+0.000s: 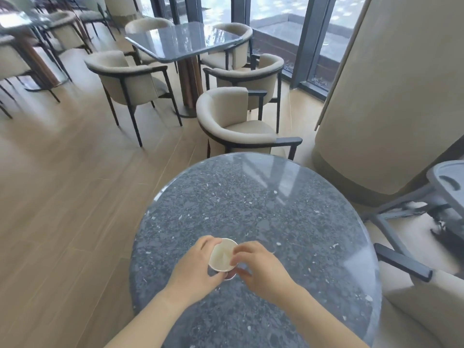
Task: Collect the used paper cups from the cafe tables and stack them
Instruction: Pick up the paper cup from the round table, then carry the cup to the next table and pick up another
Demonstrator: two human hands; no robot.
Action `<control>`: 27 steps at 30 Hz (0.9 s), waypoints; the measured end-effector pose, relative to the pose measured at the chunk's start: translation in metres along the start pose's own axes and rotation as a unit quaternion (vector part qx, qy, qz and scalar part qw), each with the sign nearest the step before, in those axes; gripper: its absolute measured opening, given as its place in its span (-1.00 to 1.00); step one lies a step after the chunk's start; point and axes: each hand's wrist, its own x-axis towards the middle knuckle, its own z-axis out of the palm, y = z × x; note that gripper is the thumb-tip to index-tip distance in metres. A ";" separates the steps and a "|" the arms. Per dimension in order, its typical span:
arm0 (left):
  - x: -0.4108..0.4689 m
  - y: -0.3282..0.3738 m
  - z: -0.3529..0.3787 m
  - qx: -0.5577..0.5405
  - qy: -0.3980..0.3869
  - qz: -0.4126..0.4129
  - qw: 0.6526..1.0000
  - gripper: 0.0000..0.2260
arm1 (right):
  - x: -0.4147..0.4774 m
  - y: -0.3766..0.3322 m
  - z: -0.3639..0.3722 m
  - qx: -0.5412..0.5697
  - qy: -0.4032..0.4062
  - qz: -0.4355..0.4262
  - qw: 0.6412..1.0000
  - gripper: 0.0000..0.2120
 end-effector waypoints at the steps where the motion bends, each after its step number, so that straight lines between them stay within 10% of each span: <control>1: -0.003 -0.005 -0.004 -0.003 0.000 0.004 1.000 -0.43 | 0.004 -0.005 0.002 0.000 -0.004 -0.001 1.000 -0.85; 27: -0.069 -0.282 -0.235 -0.005 0.089 0.006 0.996 -0.67 | 0.228 -0.252 0.144 0.063 0.070 -0.068 0.993 -0.88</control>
